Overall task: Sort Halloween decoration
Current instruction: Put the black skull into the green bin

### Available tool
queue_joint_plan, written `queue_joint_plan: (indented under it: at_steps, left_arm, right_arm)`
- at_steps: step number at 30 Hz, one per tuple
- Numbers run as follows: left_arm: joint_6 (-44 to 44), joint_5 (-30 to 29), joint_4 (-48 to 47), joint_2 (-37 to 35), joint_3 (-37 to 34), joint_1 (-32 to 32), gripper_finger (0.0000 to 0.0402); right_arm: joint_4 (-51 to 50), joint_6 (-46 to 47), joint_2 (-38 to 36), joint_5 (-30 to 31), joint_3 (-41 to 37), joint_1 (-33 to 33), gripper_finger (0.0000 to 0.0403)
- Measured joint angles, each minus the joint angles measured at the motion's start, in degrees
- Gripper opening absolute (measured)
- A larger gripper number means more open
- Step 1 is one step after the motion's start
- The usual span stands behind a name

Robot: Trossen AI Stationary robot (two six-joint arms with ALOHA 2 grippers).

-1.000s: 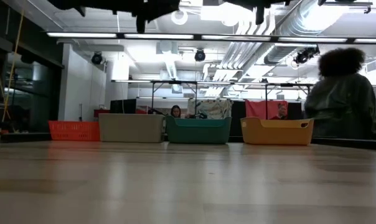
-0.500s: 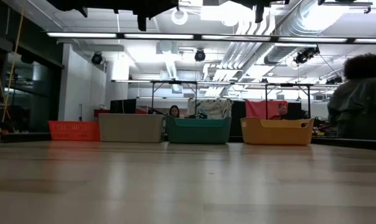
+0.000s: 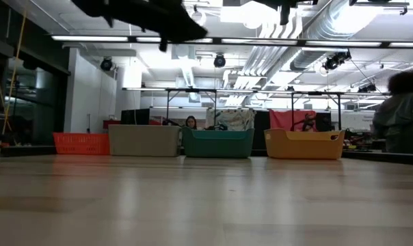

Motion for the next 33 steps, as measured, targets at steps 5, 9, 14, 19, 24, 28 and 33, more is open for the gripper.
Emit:
queue_joint_plan:
  at_steps: [5,9,14,19,24,28,33]
  left_arm:
    - [-1.1,1.0,-15.1,13.1,14.2,7.6,0.0065]
    - [-4.7,1.1,-24.9,23.5,24.2,11.9,0.0065]
    - [-10.4,1.1,-34.2,32.6,31.2,14.2,0.0065]
    - [-9.6,1.1,-38.8,36.4,31.8,14.1,0.0065]
    - [-6.8,0.5,-39.5,37.1,31.8,13.5,0.0065]
    - [-6.6,-0.9,-39.3,37.1,31.8,13.2,0.0065]
    - [-6.6,-1.3,-39.3,37.1,31.8,13.2,0.0086]
  right_arm:
    - [0.0,1.0,0.0,0.0,0.0,0.0,0.0000]
    - [-0.6,1.2,0.0,0.0,0.0,0.0,0.0000]
    - [-2.7,1.3,0.0,0.0,0.0,0.0,0.0000]
    - [-5.2,1.3,0.0,0.1,0.0,0.0,0.0000]
    - [-5.7,1.3,0.0,0.3,0.0,0.0,0.0000]
    - [-5.8,1.3,0.0,0.3,0.0,0.0,0.0000]
    - [-5.9,1.3,0.0,0.3,0.0,0.0,0.0000]
